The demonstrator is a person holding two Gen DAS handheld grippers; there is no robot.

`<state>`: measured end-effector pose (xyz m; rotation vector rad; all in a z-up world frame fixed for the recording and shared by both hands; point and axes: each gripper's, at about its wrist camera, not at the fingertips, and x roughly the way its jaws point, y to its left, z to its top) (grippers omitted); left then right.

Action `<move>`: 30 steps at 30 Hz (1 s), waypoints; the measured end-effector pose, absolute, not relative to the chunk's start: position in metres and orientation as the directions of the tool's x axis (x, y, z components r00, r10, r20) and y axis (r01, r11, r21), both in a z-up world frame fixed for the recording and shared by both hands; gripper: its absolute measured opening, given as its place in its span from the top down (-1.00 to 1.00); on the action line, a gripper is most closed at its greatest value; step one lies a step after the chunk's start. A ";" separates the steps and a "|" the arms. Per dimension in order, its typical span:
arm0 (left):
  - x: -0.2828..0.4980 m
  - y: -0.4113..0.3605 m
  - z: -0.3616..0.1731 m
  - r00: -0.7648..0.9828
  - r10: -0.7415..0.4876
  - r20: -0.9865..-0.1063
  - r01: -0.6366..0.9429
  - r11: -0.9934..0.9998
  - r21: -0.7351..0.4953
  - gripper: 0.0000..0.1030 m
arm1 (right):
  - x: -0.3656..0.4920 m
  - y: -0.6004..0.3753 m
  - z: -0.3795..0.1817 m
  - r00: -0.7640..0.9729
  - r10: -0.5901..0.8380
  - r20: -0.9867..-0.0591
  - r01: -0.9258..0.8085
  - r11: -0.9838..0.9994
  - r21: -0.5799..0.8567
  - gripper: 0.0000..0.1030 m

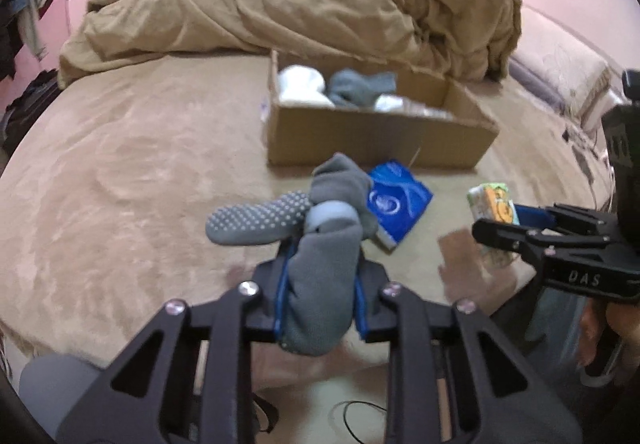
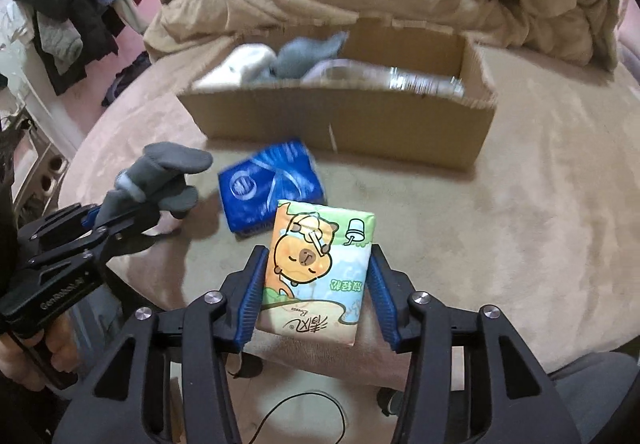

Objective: Organize objects
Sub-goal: 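Grasp the cartoon tissue pack with the right gripper while the left grasps the grey dotted socks, then lower the tissue pack and dotted socks into the box and open both grippers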

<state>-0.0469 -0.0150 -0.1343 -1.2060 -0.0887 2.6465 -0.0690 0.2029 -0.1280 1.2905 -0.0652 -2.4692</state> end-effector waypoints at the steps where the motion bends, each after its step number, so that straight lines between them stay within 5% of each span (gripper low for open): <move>1: -0.043 -0.018 -0.129 -0.637 0.239 -0.733 -0.177 -0.971 -0.163 0.50 | -0.067 0.205 -0.123 -0.532 -0.328 -0.781 0.286 -0.937 0.199 0.01; 15: -0.013 -0.010 -0.030 -0.707 0.276 -0.651 -0.176 -0.960 -0.216 0.50 | -0.040 0.218 -0.042 -0.614 -0.341 -0.712 0.301 -0.935 0.188 0.01; 30: -0.053 0.043 -0.014 -0.695 0.322 -0.643 -0.225 -0.947 -0.230 0.50 | -0.052 0.236 -0.002 -0.670 -0.369 -0.644 0.320 -0.927 0.198 0.00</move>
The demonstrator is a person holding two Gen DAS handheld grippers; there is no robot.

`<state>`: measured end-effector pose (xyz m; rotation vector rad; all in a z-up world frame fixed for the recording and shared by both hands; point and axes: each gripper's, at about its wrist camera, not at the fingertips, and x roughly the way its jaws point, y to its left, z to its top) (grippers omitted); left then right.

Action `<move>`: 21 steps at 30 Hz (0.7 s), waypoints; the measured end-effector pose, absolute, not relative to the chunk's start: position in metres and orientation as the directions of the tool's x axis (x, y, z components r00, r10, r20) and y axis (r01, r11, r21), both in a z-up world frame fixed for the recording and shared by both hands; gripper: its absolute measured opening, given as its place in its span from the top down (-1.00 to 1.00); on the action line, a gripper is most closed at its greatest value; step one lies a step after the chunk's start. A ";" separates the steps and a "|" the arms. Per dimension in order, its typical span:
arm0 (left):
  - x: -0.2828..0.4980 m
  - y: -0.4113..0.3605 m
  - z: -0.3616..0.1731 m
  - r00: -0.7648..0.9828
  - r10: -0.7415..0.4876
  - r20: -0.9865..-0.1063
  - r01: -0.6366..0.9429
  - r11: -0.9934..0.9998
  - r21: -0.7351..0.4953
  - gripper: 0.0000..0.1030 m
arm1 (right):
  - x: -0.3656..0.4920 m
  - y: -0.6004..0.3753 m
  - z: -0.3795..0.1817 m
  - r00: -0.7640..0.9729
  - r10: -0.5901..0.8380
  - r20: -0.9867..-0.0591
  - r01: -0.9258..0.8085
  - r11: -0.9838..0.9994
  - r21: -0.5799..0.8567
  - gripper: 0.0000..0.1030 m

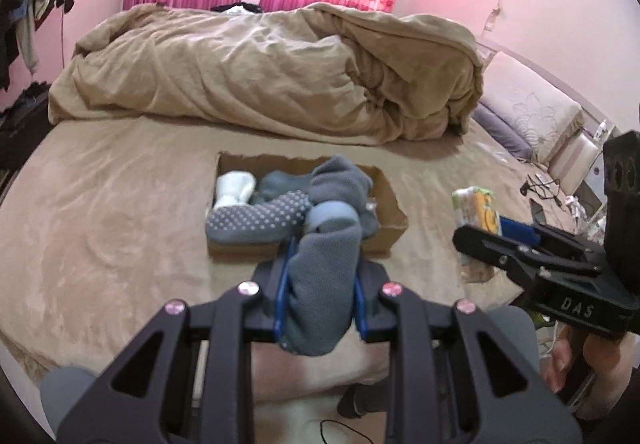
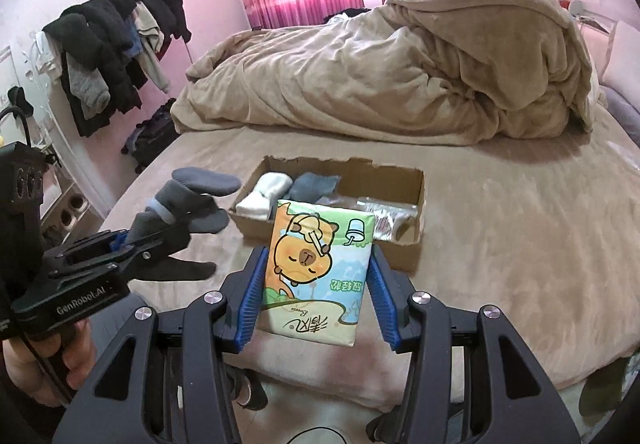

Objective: Organize objects
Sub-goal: 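Lower the tissue pack and dotted socks into the box and open both grippers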

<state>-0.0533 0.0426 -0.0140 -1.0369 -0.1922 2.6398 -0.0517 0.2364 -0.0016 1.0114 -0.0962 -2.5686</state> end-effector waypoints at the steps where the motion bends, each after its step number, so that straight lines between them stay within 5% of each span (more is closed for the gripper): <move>1: -0.057 0.045 -0.013 -0.698 0.324 -0.638 -0.227 -0.946 -0.232 0.50 | -0.054 0.238 -0.001 -0.673 -0.368 -0.642 0.320 -0.927 0.196 0.00; 21: -0.177 0.092 -0.069 -0.634 0.336 -0.696 -0.255 -0.941 -0.222 0.50 | -0.170 0.253 -0.037 -0.661 -0.379 -0.648 0.329 -0.922 0.204 0.00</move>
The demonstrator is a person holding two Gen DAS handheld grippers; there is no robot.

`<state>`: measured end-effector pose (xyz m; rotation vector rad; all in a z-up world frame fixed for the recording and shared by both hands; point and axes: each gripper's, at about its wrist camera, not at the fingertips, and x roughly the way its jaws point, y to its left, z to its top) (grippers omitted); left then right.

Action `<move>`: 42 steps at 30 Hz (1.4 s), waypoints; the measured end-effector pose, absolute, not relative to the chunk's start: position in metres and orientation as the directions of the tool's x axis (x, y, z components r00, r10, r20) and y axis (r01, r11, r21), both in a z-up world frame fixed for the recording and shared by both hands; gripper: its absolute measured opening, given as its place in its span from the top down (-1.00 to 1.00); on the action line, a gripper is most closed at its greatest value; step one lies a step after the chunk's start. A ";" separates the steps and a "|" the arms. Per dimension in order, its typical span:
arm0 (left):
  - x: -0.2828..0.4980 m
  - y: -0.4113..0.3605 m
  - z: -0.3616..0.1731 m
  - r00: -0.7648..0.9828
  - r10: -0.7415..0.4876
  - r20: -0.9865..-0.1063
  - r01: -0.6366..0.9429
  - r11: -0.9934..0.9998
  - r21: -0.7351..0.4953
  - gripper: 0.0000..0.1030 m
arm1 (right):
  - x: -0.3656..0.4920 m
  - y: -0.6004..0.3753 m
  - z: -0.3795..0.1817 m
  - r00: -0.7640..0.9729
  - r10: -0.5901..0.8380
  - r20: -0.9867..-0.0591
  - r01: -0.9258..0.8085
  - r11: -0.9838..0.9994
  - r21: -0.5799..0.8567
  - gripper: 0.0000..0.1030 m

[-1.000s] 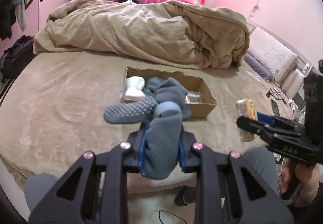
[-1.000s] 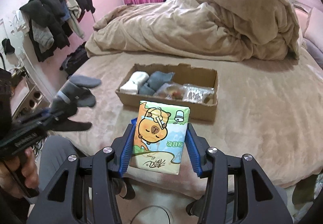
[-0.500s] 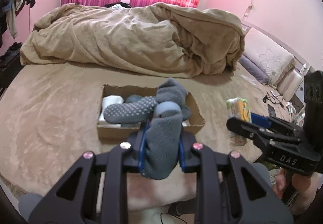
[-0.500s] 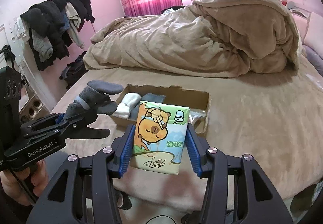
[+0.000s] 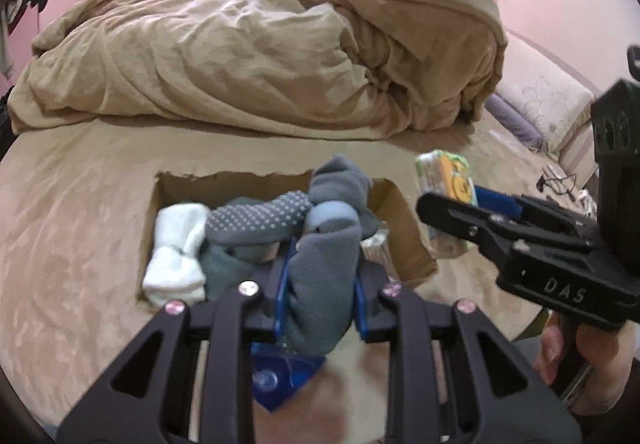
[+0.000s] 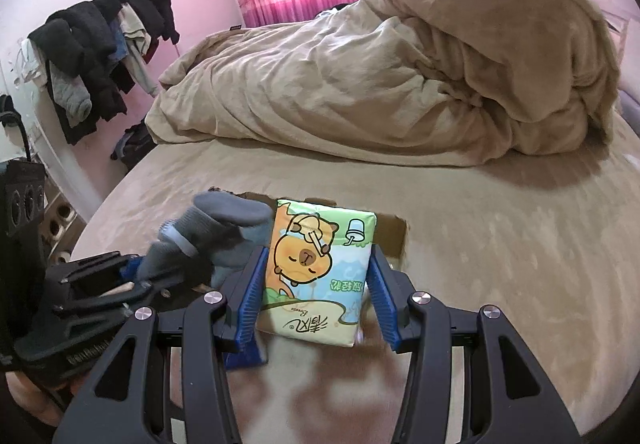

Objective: Organize objects
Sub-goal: 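Lower the tissue pack and dotted socks into the box and open both grippers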

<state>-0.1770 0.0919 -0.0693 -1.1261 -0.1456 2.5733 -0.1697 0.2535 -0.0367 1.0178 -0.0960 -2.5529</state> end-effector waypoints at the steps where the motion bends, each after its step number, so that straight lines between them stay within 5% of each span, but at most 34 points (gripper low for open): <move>1: -0.182 0.093 -0.072 -0.632 0.333 -0.699 -0.254 -0.942 -0.219 0.50 | -0.176 0.252 -0.040 -0.659 -0.379 -0.650 0.331 -0.922 0.202 0.00; 18: -0.229 0.112 -0.129 -0.564 0.347 -0.749 -0.244 -0.937 -0.250 0.50 | -0.238 0.265 -0.106 -0.570 -0.423 -0.704 0.313 -0.904 0.290 -0.05; 22: -0.230 0.119 -0.130 -0.558 0.350 -0.752 -0.252 -0.935 -0.248 0.46 | -0.234 0.268 -0.100 -0.581 -0.420 -0.698 0.327 -0.905 0.272 -0.32; 29: -0.222 0.125 -0.122 -0.539 0.347 -0.768 -0.265 -0.935 -0.236 0.24 | -0.226 0.281 -0.084 -0.620 -0.379 -0.687 0.291 -0.924 0.247 -0.45; 33: -0.206 0.122 -0.109 -0.557 0.358 -0.749 -0.278 -0.930 -0.238 -0.22 | -0.214 0.289 -0.070 -0.645 -0.351 -0.679 0.260 -0.936 0.237 -0.45; 42: -0.149 0.104 -0.052 -0.632 0.371 -0.680 -0.321 -0.924 -0.206 -0.32 | -0.165 0.288 -0.032 -0.679 -0.305 -0.668 0.232 -0.952 0.199 -0.45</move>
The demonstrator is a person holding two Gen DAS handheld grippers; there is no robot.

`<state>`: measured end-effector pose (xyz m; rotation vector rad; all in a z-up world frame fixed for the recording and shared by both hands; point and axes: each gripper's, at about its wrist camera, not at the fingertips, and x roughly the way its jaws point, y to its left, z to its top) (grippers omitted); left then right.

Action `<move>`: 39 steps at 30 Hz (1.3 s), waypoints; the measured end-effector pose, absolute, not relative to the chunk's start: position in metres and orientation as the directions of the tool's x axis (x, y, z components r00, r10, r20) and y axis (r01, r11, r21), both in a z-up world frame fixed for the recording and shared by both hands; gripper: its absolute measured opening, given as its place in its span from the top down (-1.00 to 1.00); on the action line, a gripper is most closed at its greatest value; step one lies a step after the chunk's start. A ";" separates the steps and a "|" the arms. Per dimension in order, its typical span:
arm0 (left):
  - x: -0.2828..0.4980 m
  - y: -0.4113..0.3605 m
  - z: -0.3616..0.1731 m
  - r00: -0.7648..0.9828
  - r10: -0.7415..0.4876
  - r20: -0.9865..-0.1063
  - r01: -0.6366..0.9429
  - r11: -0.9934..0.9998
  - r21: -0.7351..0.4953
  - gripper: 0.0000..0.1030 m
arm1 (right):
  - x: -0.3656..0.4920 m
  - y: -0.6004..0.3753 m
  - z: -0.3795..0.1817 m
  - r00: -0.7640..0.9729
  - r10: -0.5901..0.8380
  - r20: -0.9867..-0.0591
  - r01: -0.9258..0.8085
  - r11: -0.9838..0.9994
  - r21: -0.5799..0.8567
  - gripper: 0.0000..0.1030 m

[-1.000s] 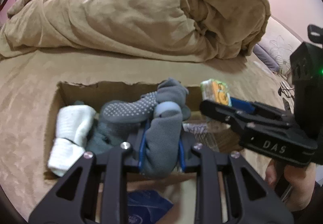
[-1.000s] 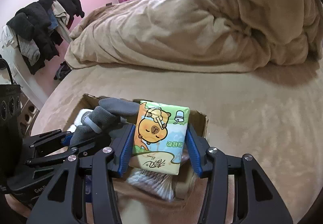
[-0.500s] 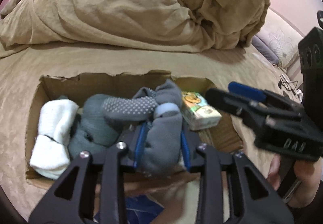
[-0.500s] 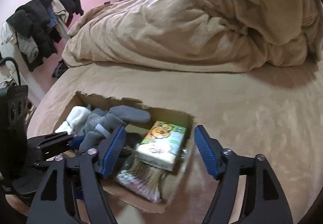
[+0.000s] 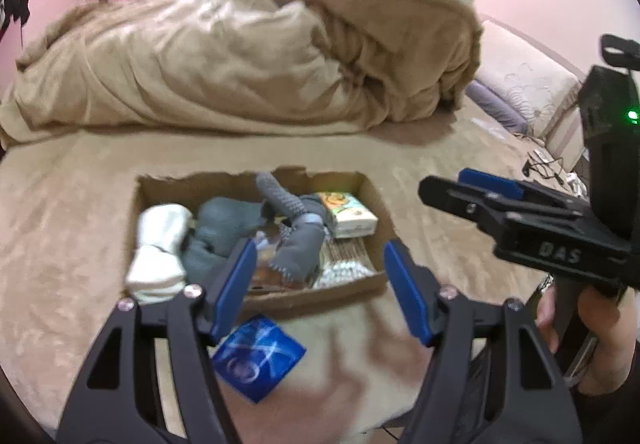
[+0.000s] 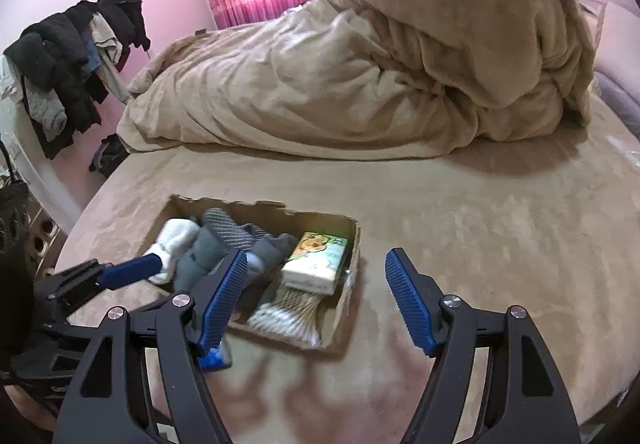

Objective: Organize objects
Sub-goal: 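Lower the tissue pack and dotted socks into the box and open both grippers, then grasp the blue Vinda tissue pack with the right gripper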

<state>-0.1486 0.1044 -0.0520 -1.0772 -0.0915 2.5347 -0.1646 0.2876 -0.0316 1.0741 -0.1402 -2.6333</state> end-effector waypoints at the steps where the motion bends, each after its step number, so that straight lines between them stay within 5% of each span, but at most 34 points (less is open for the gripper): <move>1: -0.142 0.100 -0.047 -0.641 0.365 -0.676 -0.316 -0.927 -0.201 -0.32 | -0.160 0.285 -0.028 -0.682 -0.302 -0.667 0.232 -0.953 0.195 -0.45; 16: -0.054 0.013 -0.006 -0.701 0.294 -0.649 -0.187 -0.955 -0.231 -0.34 | -0.077 0.233 0.011 -0.681 -0.316 -0.660 0.281 -0.946 0.162 -0.47; 19: -0.045 0.001 -0.016 -0.698 0.271 -0.663 -0.158 -0.961 -0.226 -0.37 | -0.064 0.224 0.010 -0.677 -0.315 -0.665 0.292 -0.945 0.150 -0.60; 22: -0.039 -0.009 -0.037 -0.683 0.247 -0.688 -0.120 -0.966 -0.227 -0.64 | -0.057 0.215 0.005 -0.674 -0.301 -0.674 0.307 -0.945 0.114 -0.65; 39: -0.052 -0.037 -0.129 -0.579 0.152 -0.801 0.007 -0.981 -0.192 -0.71 | -0.083 0.154 -0.085 -0.510 -0.342 -0.789 0.490 -0.870 0.060 -0.70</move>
